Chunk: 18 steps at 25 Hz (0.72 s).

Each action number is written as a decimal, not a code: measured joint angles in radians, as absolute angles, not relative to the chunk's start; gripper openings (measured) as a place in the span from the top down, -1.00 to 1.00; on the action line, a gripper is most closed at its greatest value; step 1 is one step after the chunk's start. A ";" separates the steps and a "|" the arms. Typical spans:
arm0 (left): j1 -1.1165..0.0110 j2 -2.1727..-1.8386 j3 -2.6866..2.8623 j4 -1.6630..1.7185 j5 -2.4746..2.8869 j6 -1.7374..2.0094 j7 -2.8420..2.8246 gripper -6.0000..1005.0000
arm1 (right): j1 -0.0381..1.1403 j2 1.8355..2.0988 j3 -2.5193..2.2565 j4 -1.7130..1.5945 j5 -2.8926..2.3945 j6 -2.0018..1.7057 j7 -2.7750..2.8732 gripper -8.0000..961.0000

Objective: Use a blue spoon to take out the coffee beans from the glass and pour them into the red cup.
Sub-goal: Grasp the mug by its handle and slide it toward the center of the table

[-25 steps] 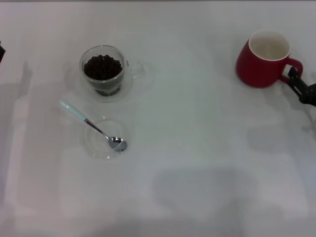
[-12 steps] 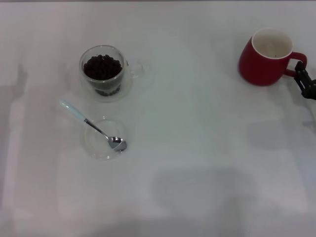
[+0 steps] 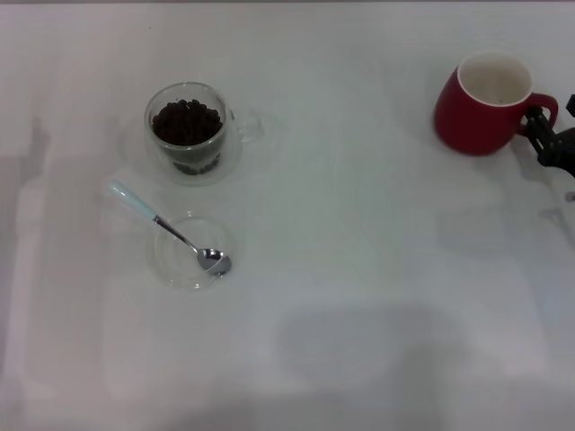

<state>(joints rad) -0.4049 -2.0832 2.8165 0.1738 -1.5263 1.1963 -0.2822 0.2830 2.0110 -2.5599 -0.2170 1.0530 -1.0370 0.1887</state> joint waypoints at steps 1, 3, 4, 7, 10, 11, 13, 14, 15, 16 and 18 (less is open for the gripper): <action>-0.405 -2.083 2.816 0.173 -1.526 1.197 -0.282 -0.74 | 0.290 2.011 -2.560 -0.215 1.054 -1.029 0.189 -0.24; -0.405 -2.082 2.815 0.171 -1.526 1.198 -0.282 -0.74 | 0.305 2.011 -2.559 -0.211 1.056 -1.008 0.189 -0.22; -0.405 -2.082 2.815 0.171 -1.526 1.198 -0.282 -0.74 | 0.309 2.011 -2.559 -0.210 1.057 -1.003 0.189 -0.22; -0.403 -2.082 2.797 0.168 -1.526 1.198 -0.282 -0.74 | 0.309 2.011 -2.559 -0.213 1.057 -1.007 0.189 -0.19; -0.401 -2.081 2.792 0.167 -1.526 1.198 -0.282 -0.74 | 0.303 2.011 -2.553 -0.218 1.057 -1.015 0.194 -0.17; -0.401 -2.080 2.792 0.167 -1.526 1.198 -0.282 -0.74 | 0.302 2.011 -2.549 -0.218 1.058 -1.015 0.195 -0.16; -0.401 -2.079 2.792 0.166 -1.526 1.198 -0.282 -0.74 | 0.303 2.011 -2.544 -0.219 1.058 -1.014 0.196 -0.06; -0.401 -2.079 2.792 0.166 -1.526 1.198 -0.282 -0.74 | 0.304 2.011 -2.543 -0.219 1.058 -1.013 0.196 0.03; -0.402 -2.079 2.792 0.166 -1.526 1.198 -0.282 -0.74 | 0.305 2.012 -2.543 -0.220 1.058 -1.012 0.196 0.12; -0.404 -2.079 2.792 0.165 -1.526 1.198 -0.282 -0.74 | 0.307 2.012 -2.543 -0.220 1.058 -1.011 0.196 0.22; -0.406 -2.079 2.791 0.164 -1.526 1.198 -0.282 -0.74 | 0.309 2.012 -2.543 -0.221 1.058 -1.010 0.196 0.35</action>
